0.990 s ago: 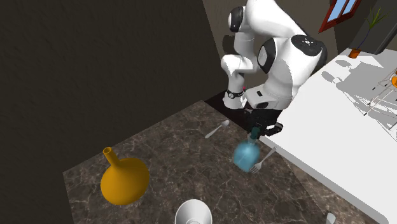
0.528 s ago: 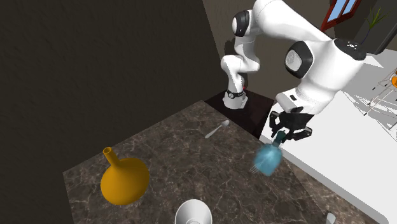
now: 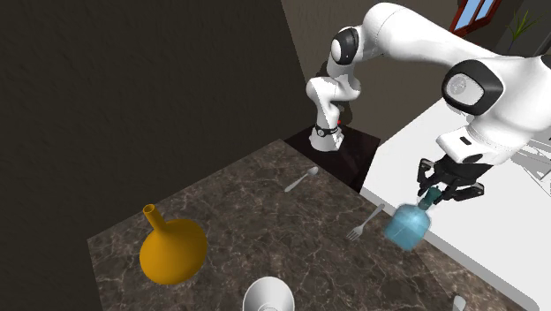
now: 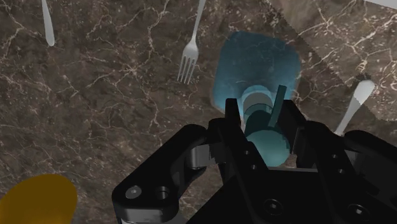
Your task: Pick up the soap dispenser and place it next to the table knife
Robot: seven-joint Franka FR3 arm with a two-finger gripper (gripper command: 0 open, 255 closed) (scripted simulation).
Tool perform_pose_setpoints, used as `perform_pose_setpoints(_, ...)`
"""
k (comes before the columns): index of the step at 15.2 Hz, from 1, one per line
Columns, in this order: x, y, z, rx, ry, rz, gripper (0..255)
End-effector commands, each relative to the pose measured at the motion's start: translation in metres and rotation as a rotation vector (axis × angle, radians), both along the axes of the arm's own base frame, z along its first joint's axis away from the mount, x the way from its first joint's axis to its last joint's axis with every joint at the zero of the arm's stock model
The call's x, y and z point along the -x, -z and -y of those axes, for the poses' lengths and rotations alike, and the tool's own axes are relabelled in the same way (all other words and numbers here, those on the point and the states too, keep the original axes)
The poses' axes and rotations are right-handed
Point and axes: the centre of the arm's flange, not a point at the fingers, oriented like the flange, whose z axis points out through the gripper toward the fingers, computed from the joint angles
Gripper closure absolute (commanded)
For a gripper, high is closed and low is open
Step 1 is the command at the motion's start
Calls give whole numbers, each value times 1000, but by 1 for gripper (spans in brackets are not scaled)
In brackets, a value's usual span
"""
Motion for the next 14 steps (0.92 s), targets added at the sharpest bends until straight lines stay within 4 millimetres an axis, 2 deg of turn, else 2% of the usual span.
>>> perform_pose_setpoints(1,7,6,-11,0,1,0,255)
perform_pose_setpoints(12,7,64,-11,0,1,0,255)
perform_pose_setpoints(14,7,68,-11,0,1,0,255)
